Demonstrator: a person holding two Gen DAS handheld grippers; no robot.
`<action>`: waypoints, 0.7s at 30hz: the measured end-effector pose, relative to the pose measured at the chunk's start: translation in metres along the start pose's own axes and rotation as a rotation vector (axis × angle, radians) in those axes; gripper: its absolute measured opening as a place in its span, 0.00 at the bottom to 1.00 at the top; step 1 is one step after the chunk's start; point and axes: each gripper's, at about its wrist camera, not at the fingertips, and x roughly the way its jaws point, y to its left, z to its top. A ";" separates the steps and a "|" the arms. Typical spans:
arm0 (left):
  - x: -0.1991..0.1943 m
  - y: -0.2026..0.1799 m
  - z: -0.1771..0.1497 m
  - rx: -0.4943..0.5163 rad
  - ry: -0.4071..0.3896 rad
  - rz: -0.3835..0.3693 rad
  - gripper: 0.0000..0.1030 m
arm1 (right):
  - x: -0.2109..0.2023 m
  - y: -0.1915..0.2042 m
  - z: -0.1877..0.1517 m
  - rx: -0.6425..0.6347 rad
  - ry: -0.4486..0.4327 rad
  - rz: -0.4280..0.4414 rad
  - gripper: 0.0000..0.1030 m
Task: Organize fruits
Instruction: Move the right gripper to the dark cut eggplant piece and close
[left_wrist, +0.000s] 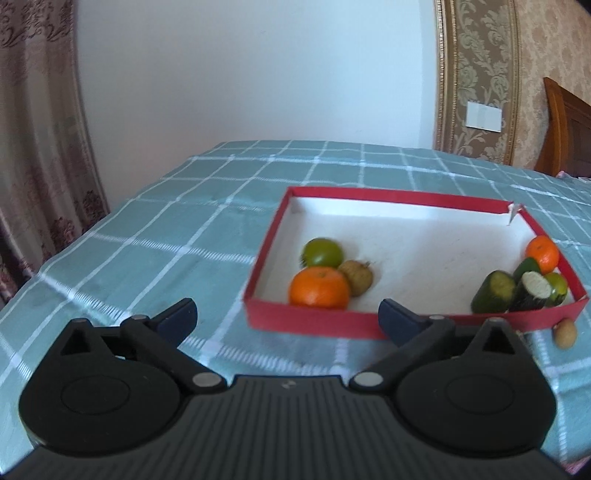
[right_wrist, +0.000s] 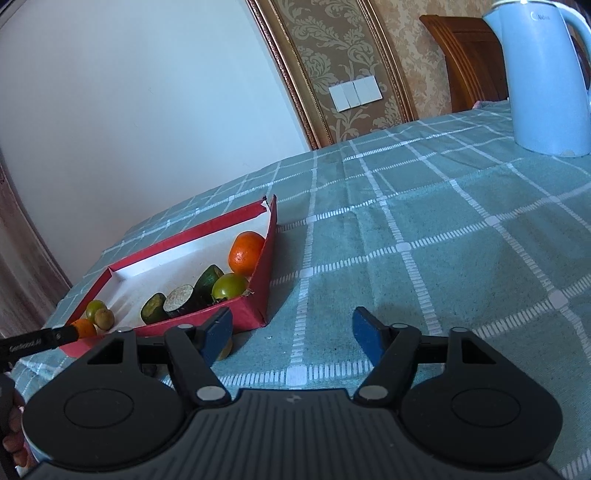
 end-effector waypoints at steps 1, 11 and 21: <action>0.000 0.002 -0.002 -0.004 0.000 0.007 1.00 | 0.000 0.001 0.000 -0.008 -0.001 -0.003 0.74; 0.014 0.016 -0.016 -0.022 0.039 0.005 1.00 | -0.003 0.026 0.000 -0.144 0.005 -0.039 0.74; 0.020 0.021 -0.019 -0.044 0.083 -0.034 1.00 | -0.009 0.083 -0.005 -0.351 0.044 0.053 0.74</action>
